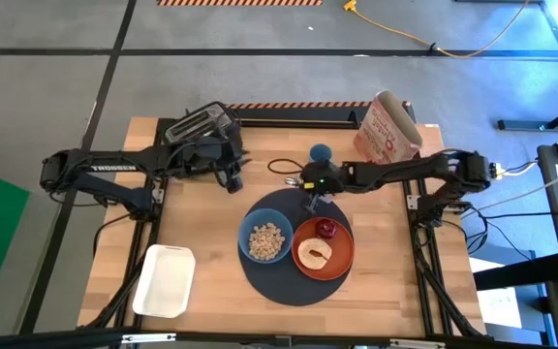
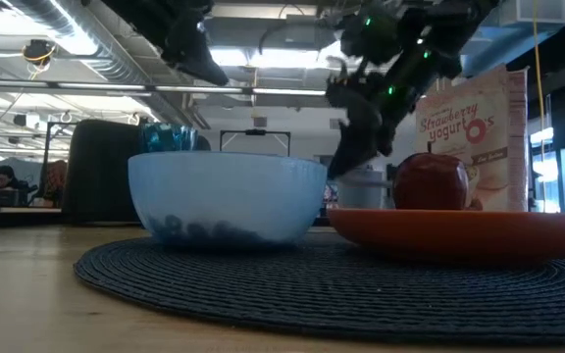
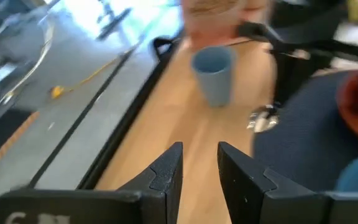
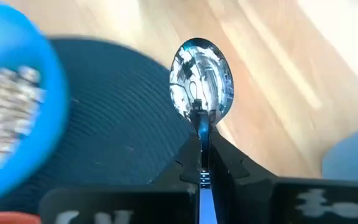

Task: Arrange a breakfast setting
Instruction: Put the spoon on the placemat

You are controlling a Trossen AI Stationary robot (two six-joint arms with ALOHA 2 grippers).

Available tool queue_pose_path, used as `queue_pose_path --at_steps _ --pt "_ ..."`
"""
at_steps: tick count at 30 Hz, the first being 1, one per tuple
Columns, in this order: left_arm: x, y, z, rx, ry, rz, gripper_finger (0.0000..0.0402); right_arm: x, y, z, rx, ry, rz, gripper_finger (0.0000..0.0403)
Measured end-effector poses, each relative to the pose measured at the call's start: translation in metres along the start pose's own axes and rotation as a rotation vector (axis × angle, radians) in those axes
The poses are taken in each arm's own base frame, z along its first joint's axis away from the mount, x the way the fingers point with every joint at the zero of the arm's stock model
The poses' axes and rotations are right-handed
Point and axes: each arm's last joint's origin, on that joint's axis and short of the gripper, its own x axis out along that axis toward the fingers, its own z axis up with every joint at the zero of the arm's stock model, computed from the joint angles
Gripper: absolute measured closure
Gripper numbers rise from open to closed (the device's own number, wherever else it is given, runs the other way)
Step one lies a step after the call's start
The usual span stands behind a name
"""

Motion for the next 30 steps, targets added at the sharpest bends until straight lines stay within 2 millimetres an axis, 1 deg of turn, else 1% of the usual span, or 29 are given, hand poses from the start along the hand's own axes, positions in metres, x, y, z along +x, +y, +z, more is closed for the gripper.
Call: queue_pose_path --at_steps 4,7,10,12,15,20,22,25,27,30 --pt "0.012 -0.014 -0.001 0.147 0.002 -0.101 0.0305 -0.021 0.004 0.013 -0.009 -0.091 0.144 0.0399" --pt "0.02 -0.025 -0.002 0.278 -0.002 -0.13 0.0305 -0.037 0.009 0.023 -0.02 -0.163 0.299 0.04" --pt "0.024 -0.037 0.0 0.384 -0.043 -0.154 0.0305 -0.05 0.012 0.029 -0.035 -0.206 0.401 0.04" --pt "0.023 -0.045 0.003 0.426 -0.091 -0.167 0.0305 -0.058 0.013 0.032 -0.041 -0.235 0.443 0.04" --pt "0.017 -0.055 0.01 0.472 -0.176 -0.187 0.0305 -0.063 0.014 0.034 -0.035 -0.252 0.484 0.04" --pt "0.008 -0.072 0.013 0.584 -0.26 -0.268 0.0305 -0.066 0.016 0.037 -0.037 -0.266 0.559 0.0401" --pt "0.009 -0.077 0.013 0.618 -0.274 -0.279 0.0305 -0.067 0.017 0.038 -0.029 -0.274 0.588 0.04" --pt "0.01 -0.081 0.014 0.616 -0.29 -0.246 0.0305 -0.068 0.017 0.038 -0.028 -0.277 0.594 0.0401" --pt "0.008 -0.08 0.019 0.597 -0.326 -0.229 0.0305 -0.067 0.017 0.038 -0.025 -0.275 0.594 0.0401" --pt "0.009 -0.079 0.019 0.585 -0.327 -0.221 0.0305 -0.068 0.017 0.038 -0.023 -0.272 0.601 0.04"
